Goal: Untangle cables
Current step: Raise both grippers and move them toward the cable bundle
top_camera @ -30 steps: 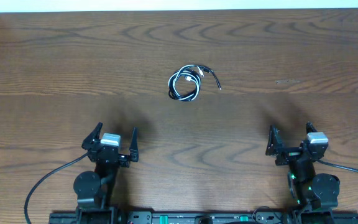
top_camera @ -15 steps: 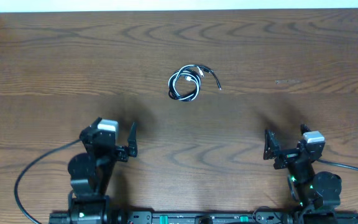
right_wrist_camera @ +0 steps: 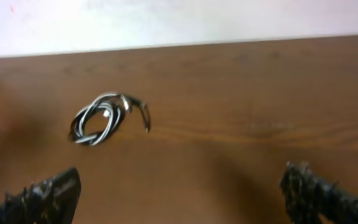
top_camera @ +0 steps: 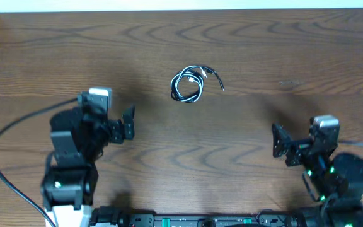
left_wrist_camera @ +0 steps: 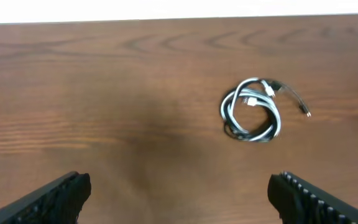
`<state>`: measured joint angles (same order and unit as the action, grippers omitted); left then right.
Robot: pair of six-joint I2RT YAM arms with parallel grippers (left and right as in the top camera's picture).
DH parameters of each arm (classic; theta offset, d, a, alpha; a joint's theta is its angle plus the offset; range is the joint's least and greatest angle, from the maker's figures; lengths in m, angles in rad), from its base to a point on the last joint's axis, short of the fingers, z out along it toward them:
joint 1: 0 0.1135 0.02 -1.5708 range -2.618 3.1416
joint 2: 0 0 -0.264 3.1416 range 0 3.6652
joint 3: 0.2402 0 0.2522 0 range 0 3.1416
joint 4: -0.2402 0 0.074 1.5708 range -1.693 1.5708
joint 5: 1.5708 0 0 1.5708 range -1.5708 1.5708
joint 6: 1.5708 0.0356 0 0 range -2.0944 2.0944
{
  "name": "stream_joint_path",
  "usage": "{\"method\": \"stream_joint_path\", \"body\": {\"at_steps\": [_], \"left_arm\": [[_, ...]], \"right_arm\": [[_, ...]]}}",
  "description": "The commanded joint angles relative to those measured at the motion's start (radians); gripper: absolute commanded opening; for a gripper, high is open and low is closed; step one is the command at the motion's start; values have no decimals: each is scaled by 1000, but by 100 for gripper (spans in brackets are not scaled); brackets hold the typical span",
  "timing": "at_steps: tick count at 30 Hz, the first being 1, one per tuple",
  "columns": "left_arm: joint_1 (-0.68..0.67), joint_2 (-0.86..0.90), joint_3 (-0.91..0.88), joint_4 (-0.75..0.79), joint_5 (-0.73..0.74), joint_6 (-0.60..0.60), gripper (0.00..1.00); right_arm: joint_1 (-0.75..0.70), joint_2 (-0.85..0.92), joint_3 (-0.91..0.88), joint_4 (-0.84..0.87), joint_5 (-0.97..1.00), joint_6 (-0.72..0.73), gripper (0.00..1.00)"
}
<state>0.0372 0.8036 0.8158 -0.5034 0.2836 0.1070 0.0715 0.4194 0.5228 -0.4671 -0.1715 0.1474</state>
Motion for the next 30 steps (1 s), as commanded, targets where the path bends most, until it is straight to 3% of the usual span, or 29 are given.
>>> {"method": "stream_joint_path", "body": {"at_steps": [1,11,20,22,27,30], "left_arm": [[-7,97,153,-85,19,-27,96],[-110,482,560,-396,20,-58,96],[-179,724,581,-294,204,-61,97],[-180,777,581,-251,202,-90,82],[-184,913,581,-172,51,-373,70],[-201,989,581,-124,36,-401,63]], "right_arm": [[4,134,150,-64,-43,-15,99],[4,568,583,-376,-180,-95,99],[4,771,680,-358,-317,-93,99],[4,791,679,-352,-374,-93,99],[5,821,679,-364,-385,-67,91],[6,831,676,-374,-385,-43,87]]}}
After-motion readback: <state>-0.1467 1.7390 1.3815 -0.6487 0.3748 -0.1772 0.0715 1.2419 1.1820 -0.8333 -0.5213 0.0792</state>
